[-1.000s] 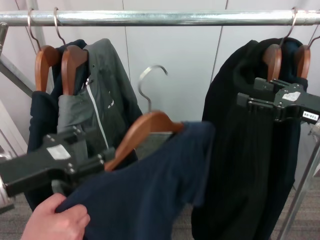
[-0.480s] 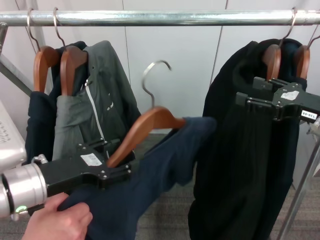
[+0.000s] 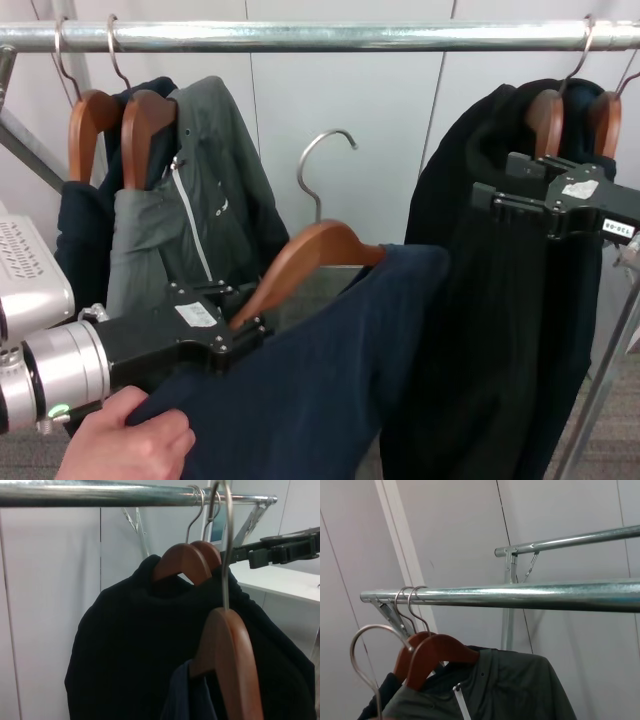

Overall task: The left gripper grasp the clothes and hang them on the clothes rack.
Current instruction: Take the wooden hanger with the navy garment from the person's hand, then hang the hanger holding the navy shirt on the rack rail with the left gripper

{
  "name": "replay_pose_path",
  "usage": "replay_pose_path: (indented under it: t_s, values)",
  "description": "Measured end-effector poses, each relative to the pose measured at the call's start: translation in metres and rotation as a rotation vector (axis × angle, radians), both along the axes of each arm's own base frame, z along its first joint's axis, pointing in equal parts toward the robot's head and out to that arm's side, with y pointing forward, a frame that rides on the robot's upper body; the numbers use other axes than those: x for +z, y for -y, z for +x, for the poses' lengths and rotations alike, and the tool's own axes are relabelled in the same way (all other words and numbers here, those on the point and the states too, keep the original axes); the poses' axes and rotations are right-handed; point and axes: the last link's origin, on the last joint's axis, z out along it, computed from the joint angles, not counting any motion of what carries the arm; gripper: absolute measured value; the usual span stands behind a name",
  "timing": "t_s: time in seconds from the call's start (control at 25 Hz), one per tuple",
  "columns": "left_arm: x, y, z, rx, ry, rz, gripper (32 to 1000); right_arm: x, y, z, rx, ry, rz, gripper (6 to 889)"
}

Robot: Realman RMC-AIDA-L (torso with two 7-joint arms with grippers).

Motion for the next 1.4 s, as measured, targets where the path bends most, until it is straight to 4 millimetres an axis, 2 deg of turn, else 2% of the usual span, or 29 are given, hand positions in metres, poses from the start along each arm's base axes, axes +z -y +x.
replay_pose_path:
  t_s: [0.2, 0.4, 0.76, 1.0, 1.24, 1.4]
  values:
    - [0.002, -0.001, 0.002, 0.003, 0.022, 0.011, 371, 0.0, 0.0, 0.0, 0.001, 0.0, 0.0, 818]
    - [0.002, -0.001, 0.002, 0.004, 0.024, 0.013, 249, 0.0, 0.0, 0.0, 0.0, -0.002, 0.002, 817]
    - [0.004, -0.002, 0.002, 0.011, 0.029, 0.016, 169, 0.002, -0.001, -0.001, 0.0, -0.013, 0.01, 817]
    - [0.012, -0.007, 0.008, 0.028, 0.107, 0.057, 170, 0.002, 0.0, 0.0, -0.002, -0.013, 0.009, 818]
    - [0.017, -0.018, 0.01, 0.077, 0.143, 0.131, 170, 0.002, -0.002, -0.001, 0.001, -0.008, 0.014, 818]
    - [0.012, -0.031, 0.017, 0.131, 0.172, 0.171, 169, 0.001, -0.003, -0.001, -0.005, -0.003, 0.02, 818]
